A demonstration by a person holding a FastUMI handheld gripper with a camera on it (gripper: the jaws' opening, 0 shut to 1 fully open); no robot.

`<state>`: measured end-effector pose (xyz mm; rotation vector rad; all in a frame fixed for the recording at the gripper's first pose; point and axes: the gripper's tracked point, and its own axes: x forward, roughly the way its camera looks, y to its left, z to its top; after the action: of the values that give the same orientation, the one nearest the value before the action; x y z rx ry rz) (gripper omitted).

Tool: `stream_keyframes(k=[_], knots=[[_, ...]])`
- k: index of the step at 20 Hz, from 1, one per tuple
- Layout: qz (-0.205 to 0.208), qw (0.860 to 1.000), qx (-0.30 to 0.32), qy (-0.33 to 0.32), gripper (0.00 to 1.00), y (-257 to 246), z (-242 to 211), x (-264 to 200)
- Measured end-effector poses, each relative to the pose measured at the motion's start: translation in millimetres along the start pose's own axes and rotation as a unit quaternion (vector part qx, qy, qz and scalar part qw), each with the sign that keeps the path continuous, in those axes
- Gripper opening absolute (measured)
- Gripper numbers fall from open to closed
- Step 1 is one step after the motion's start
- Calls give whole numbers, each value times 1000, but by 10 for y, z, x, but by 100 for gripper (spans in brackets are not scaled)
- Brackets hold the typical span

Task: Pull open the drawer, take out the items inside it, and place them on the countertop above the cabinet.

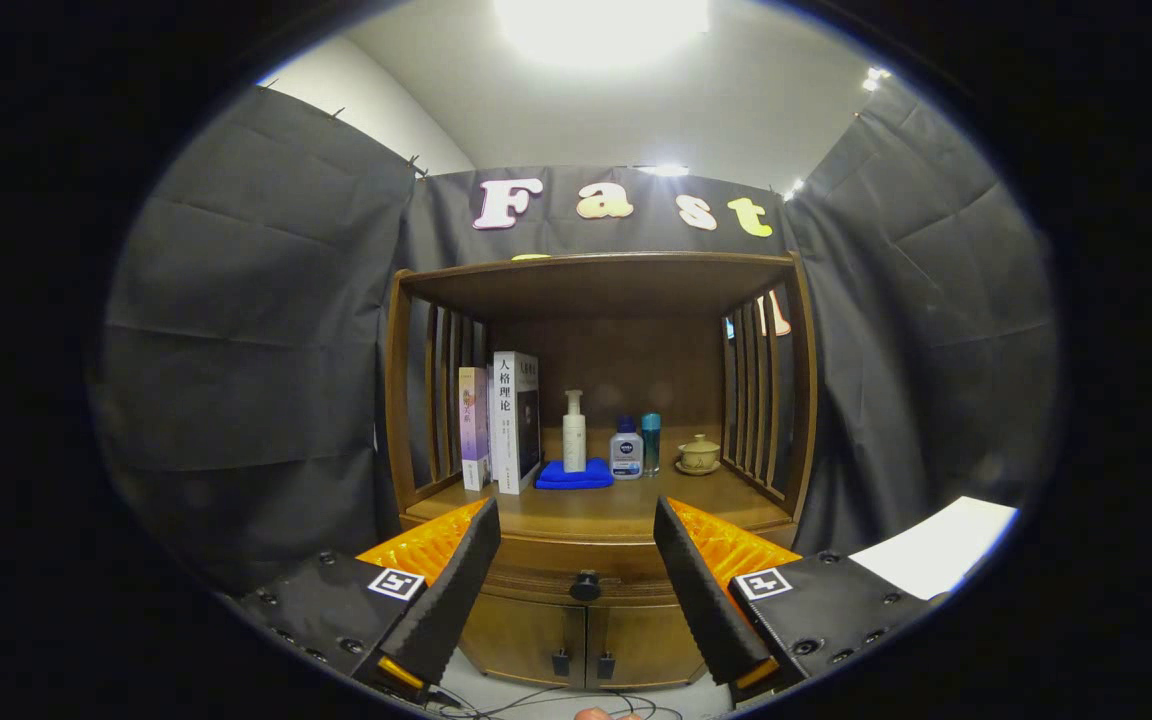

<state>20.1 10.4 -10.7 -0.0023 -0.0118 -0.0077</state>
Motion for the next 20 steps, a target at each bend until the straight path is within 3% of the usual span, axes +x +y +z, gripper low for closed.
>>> stream_keyframes(k=[13, 20], knots=[[27, 999, -33, 28, 97, 154, -392, 426], [18, 997, -37, 62, 97, 50, -948, 940]])
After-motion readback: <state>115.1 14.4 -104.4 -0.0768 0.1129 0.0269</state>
